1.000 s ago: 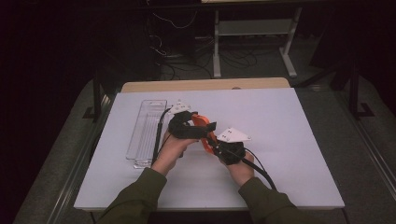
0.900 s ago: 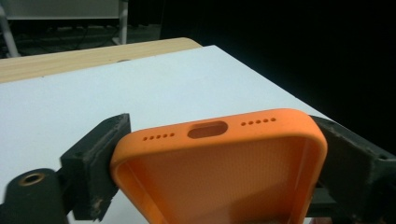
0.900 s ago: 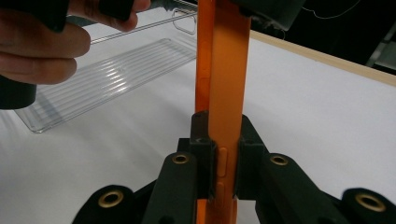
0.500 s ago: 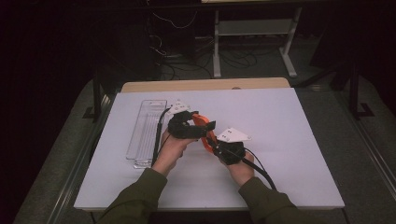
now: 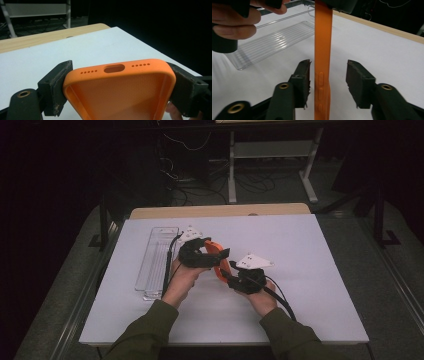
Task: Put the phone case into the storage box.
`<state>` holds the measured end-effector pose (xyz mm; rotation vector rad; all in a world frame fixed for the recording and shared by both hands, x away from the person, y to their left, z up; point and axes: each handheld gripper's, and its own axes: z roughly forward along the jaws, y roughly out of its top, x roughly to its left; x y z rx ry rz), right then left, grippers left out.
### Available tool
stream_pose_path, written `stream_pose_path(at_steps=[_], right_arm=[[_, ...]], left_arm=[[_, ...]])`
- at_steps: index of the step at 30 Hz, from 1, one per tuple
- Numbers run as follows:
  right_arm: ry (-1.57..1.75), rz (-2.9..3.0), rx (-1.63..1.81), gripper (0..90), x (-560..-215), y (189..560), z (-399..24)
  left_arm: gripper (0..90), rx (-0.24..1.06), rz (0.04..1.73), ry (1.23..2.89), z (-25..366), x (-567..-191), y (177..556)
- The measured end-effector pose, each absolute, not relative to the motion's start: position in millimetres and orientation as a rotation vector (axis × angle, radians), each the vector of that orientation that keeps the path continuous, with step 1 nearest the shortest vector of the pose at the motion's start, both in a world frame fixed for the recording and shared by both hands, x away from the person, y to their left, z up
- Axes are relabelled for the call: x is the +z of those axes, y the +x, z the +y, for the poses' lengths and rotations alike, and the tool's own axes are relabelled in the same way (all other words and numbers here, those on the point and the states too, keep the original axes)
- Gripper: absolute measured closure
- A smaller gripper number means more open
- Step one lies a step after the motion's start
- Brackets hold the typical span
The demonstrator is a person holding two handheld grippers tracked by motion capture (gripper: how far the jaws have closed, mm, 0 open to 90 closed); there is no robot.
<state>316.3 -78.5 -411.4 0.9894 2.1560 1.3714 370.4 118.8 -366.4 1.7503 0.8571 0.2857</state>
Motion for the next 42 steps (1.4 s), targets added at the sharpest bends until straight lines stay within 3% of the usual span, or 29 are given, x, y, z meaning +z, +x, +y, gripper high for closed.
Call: stream_pose_path(at_steps=[13,26,42], right_arm=[[0.960,2.240,1.368,36.0,-405.9,316.5,-96.4],[0.990,2.296,1.303,13.4,-411.5,320.1,-114.8],[0.982,2.286,1.207,0.2,-419.5,316.9,-138.3]], left_arm=[[14.1,0.315,0.856,1.749,125.2,-361.2,371.0],[14.2,0.329,0.845,1.745,125.9,-358.9,369.9],[14.2,0.340,0.829,1.765,126.6,-355.3,368.2]])
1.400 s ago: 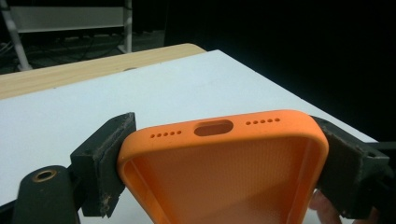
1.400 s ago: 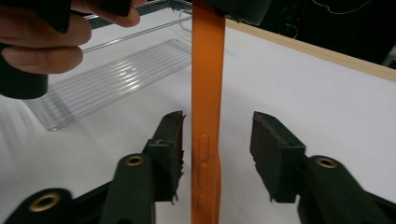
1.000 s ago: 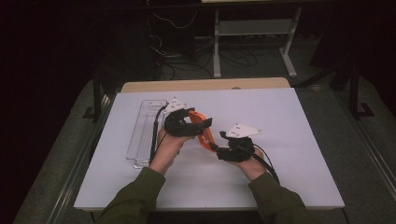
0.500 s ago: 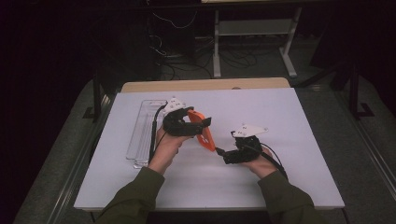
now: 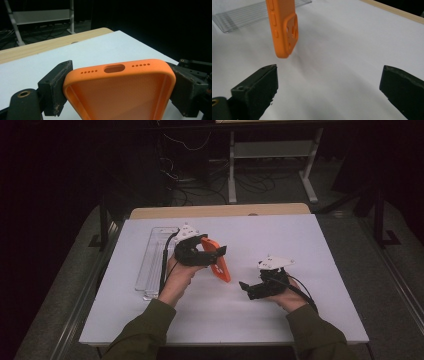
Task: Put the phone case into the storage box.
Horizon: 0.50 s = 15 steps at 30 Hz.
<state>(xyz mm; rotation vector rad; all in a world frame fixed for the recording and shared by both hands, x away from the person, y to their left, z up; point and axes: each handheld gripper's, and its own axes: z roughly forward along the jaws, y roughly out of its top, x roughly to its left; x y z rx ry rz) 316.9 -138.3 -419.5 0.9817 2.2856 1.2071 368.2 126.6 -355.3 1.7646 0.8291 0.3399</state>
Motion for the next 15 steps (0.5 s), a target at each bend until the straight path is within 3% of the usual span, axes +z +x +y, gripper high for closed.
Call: stream_pose_path(at_steps=[15], right_arm=[[1.068,2.250,1.172,0.0,-428.2,306.2,-165.0]], left_arm=[[14.2,0.342,0.827,1.753,126.2,-354.0,367.5]])
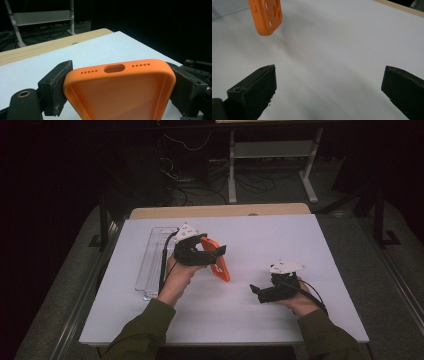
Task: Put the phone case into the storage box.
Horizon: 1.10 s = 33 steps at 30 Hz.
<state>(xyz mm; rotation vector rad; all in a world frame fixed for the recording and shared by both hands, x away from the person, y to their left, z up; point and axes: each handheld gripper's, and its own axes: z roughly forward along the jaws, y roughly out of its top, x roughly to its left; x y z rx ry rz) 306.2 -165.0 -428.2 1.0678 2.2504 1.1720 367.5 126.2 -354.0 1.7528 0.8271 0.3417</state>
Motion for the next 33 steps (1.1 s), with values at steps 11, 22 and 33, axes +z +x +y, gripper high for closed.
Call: stream_pose_path(at_steps=[11,22,33], right_arm=[[1.066,2.240,1.147,0.0,-434.9,292.1,-182.0],[1.084,2.212,1.164,0.0,-439.0,281.6,-199.9],[1.079,2.240,1.207,0.0,-438.9,278.0,-198.2]], left_arm=[[14.2,0.351,0.818,1.762,127.1,-351.8,366.9],[14.2,0.347,0.801,1.766,126.9,-348.9,367.2],[14.2,0.350,0.794,1.758,130.1,-341.5,376.0]])
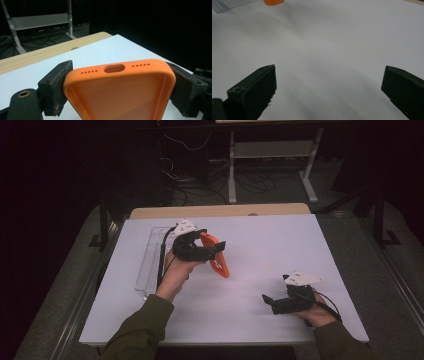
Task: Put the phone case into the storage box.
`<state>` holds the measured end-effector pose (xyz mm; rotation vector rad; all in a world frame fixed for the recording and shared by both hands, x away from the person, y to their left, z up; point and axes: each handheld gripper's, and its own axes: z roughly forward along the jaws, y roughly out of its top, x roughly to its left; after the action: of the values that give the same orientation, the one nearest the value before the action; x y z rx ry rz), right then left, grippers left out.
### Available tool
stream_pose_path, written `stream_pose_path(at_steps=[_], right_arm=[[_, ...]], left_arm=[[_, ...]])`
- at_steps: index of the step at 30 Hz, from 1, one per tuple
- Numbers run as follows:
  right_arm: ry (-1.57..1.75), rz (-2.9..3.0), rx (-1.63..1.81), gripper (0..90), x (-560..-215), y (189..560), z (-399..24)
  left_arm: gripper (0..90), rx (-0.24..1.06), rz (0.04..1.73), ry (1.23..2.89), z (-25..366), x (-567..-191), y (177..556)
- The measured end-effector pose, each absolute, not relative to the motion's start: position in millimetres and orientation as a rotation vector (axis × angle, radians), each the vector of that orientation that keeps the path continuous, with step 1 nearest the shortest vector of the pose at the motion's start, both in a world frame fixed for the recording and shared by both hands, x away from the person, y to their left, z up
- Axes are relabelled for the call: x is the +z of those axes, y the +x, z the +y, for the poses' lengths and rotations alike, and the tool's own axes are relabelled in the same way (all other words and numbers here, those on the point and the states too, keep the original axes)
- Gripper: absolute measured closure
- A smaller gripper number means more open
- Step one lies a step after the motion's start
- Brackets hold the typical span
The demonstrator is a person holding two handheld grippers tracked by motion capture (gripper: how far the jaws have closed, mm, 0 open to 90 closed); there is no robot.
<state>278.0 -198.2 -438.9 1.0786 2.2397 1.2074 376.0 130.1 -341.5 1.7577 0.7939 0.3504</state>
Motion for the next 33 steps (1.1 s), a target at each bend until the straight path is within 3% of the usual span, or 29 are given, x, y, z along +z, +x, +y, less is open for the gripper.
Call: stream_pose_path(at_steps=[33], right_arm=[[1.047,2.253,1.253,0.0,-436.4,273.2,-196.2]], left_arm=[[14.2,0.452,0.796,1.755,160.9,-302.2,406.2]])
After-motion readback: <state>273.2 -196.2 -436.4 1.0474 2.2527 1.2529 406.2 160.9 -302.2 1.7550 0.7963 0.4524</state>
